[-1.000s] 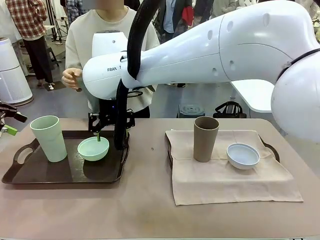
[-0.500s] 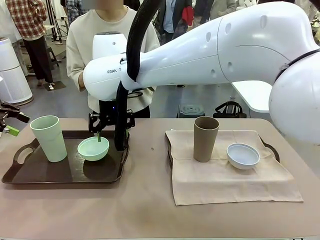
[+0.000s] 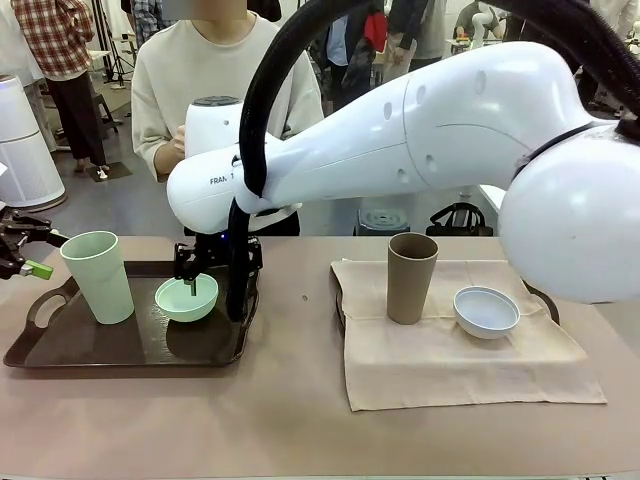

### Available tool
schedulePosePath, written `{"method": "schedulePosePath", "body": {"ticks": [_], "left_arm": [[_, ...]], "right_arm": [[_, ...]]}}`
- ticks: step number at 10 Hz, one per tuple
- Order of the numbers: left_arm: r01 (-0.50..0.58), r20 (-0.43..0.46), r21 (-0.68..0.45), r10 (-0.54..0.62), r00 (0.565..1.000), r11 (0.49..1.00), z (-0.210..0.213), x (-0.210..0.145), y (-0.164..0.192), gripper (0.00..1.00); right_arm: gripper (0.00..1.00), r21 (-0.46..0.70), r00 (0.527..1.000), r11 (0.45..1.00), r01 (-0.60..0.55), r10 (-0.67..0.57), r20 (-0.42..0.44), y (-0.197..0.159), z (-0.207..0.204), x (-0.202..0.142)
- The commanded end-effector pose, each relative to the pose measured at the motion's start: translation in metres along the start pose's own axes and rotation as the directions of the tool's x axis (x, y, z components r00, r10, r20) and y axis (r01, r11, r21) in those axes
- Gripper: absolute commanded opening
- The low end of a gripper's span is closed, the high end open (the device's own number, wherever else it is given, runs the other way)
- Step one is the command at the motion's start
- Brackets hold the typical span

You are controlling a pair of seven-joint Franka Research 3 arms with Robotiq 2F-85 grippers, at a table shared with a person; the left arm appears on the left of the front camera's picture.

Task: Set up a tray with a mat and arrange the tableware.
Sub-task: Pick up the Picnic Bowl and Reusable plastic cup from the Handle tray in front of the human's position and hold them in the air.

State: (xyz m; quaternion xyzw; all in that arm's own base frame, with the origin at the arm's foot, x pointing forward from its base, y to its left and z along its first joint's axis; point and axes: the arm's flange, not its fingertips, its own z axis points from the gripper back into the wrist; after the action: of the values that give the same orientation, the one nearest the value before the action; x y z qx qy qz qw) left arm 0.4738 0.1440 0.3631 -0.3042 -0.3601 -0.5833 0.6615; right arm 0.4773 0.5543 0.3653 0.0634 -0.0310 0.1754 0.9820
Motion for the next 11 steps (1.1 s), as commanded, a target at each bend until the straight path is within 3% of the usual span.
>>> {"method": "schedulePosePath", "body": {"ticks": [1,7,11], "left_arm": [[0.006,0.014,0.015,-0.006,1.000,1.000,-0.004,-0.007,0.007,1.00],[-0.024,0.023,-0.045,0.025,0.999,0.999,-0.031,-0.022,0.016,1.00],[-0.034,0.036,-0.096,0.037,0.999,0.995,-0.048,-0.022,0.023,1.00]], "right_arm": [[1.00,-0.013,0.999,1.000,0.013,-0.013,0.044,0.010,-0.002,0.006],[1.00,-0.032,0.998,0.999,0.010,-0.008,0.060,0.022,-0.018,0.016],[1.00,-0.049,0.986,0.991,0.124,-0.117,0.122,0.016,-0.019,0.020]]}}
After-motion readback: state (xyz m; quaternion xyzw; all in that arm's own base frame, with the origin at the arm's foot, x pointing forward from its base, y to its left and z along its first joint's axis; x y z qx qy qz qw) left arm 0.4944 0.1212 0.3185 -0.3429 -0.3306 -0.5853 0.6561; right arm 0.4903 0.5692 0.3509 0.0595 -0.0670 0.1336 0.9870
